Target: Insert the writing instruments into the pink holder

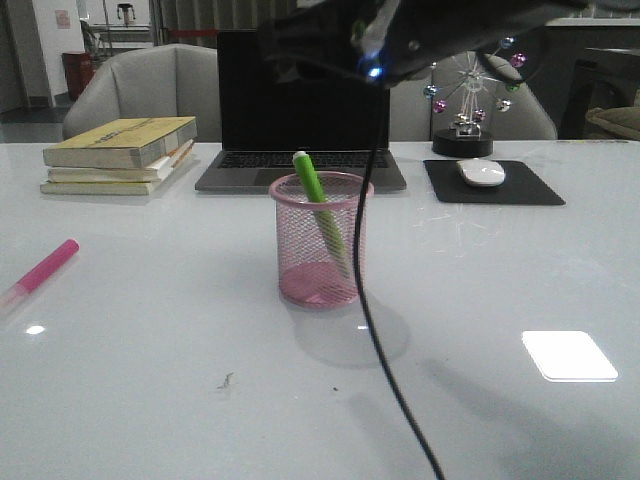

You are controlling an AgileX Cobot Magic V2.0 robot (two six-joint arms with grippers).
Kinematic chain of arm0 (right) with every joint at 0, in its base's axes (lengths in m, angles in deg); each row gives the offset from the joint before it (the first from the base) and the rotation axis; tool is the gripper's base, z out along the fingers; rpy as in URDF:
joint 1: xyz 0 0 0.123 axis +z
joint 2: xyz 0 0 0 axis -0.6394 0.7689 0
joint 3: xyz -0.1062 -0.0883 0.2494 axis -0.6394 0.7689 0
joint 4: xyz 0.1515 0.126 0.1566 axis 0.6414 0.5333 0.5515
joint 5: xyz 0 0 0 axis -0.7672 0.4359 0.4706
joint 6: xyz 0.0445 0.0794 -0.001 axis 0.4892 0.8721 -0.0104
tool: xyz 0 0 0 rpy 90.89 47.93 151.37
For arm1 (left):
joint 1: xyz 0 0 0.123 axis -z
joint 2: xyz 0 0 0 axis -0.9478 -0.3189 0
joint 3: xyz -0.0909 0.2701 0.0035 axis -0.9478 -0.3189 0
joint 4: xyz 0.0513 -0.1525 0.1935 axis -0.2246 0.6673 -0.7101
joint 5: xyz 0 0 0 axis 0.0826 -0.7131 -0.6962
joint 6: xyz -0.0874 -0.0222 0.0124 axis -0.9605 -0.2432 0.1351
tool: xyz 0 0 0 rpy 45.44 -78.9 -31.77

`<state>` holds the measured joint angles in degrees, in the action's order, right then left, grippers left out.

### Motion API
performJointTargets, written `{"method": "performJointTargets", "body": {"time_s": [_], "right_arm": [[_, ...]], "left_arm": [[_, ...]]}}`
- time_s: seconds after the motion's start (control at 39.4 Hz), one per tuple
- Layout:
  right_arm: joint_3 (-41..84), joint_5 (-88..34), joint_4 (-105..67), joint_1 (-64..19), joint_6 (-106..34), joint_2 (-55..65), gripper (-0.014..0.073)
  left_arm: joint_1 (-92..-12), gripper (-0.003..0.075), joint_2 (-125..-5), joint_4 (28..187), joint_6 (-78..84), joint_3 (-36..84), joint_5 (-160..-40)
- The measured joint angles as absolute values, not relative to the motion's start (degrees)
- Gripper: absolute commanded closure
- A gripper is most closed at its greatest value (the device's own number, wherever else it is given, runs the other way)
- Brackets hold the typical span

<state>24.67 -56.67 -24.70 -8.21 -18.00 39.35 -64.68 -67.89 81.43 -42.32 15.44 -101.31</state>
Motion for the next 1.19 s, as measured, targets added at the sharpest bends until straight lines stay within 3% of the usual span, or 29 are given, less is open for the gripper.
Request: {"method": "performJointTargets", "body": {"time_s": [0.3, 0.81, 1.19], "right_arm": [[24.8, -34.2, -25.5, -19.4, -18.0, 24.8, 0.0076], [34.0, -17.1, -27.5, -39.4, -18.0, 3.4, 0.0076], [39.7, -9.4, -28.6, -40.8, -18.0, -4.6, 0.0076]], "left_arm": [[-64.7, 0.0347, -67.9, 81.4, -42.3, 15.4, -102.6], [-64.7, 0.0347, -67.9, 80.7, -42.3, 15.4, -102.8], [-64.7, 0.0347, -67.9, 80.5, -42.3, 15.4, -102.8]]}}
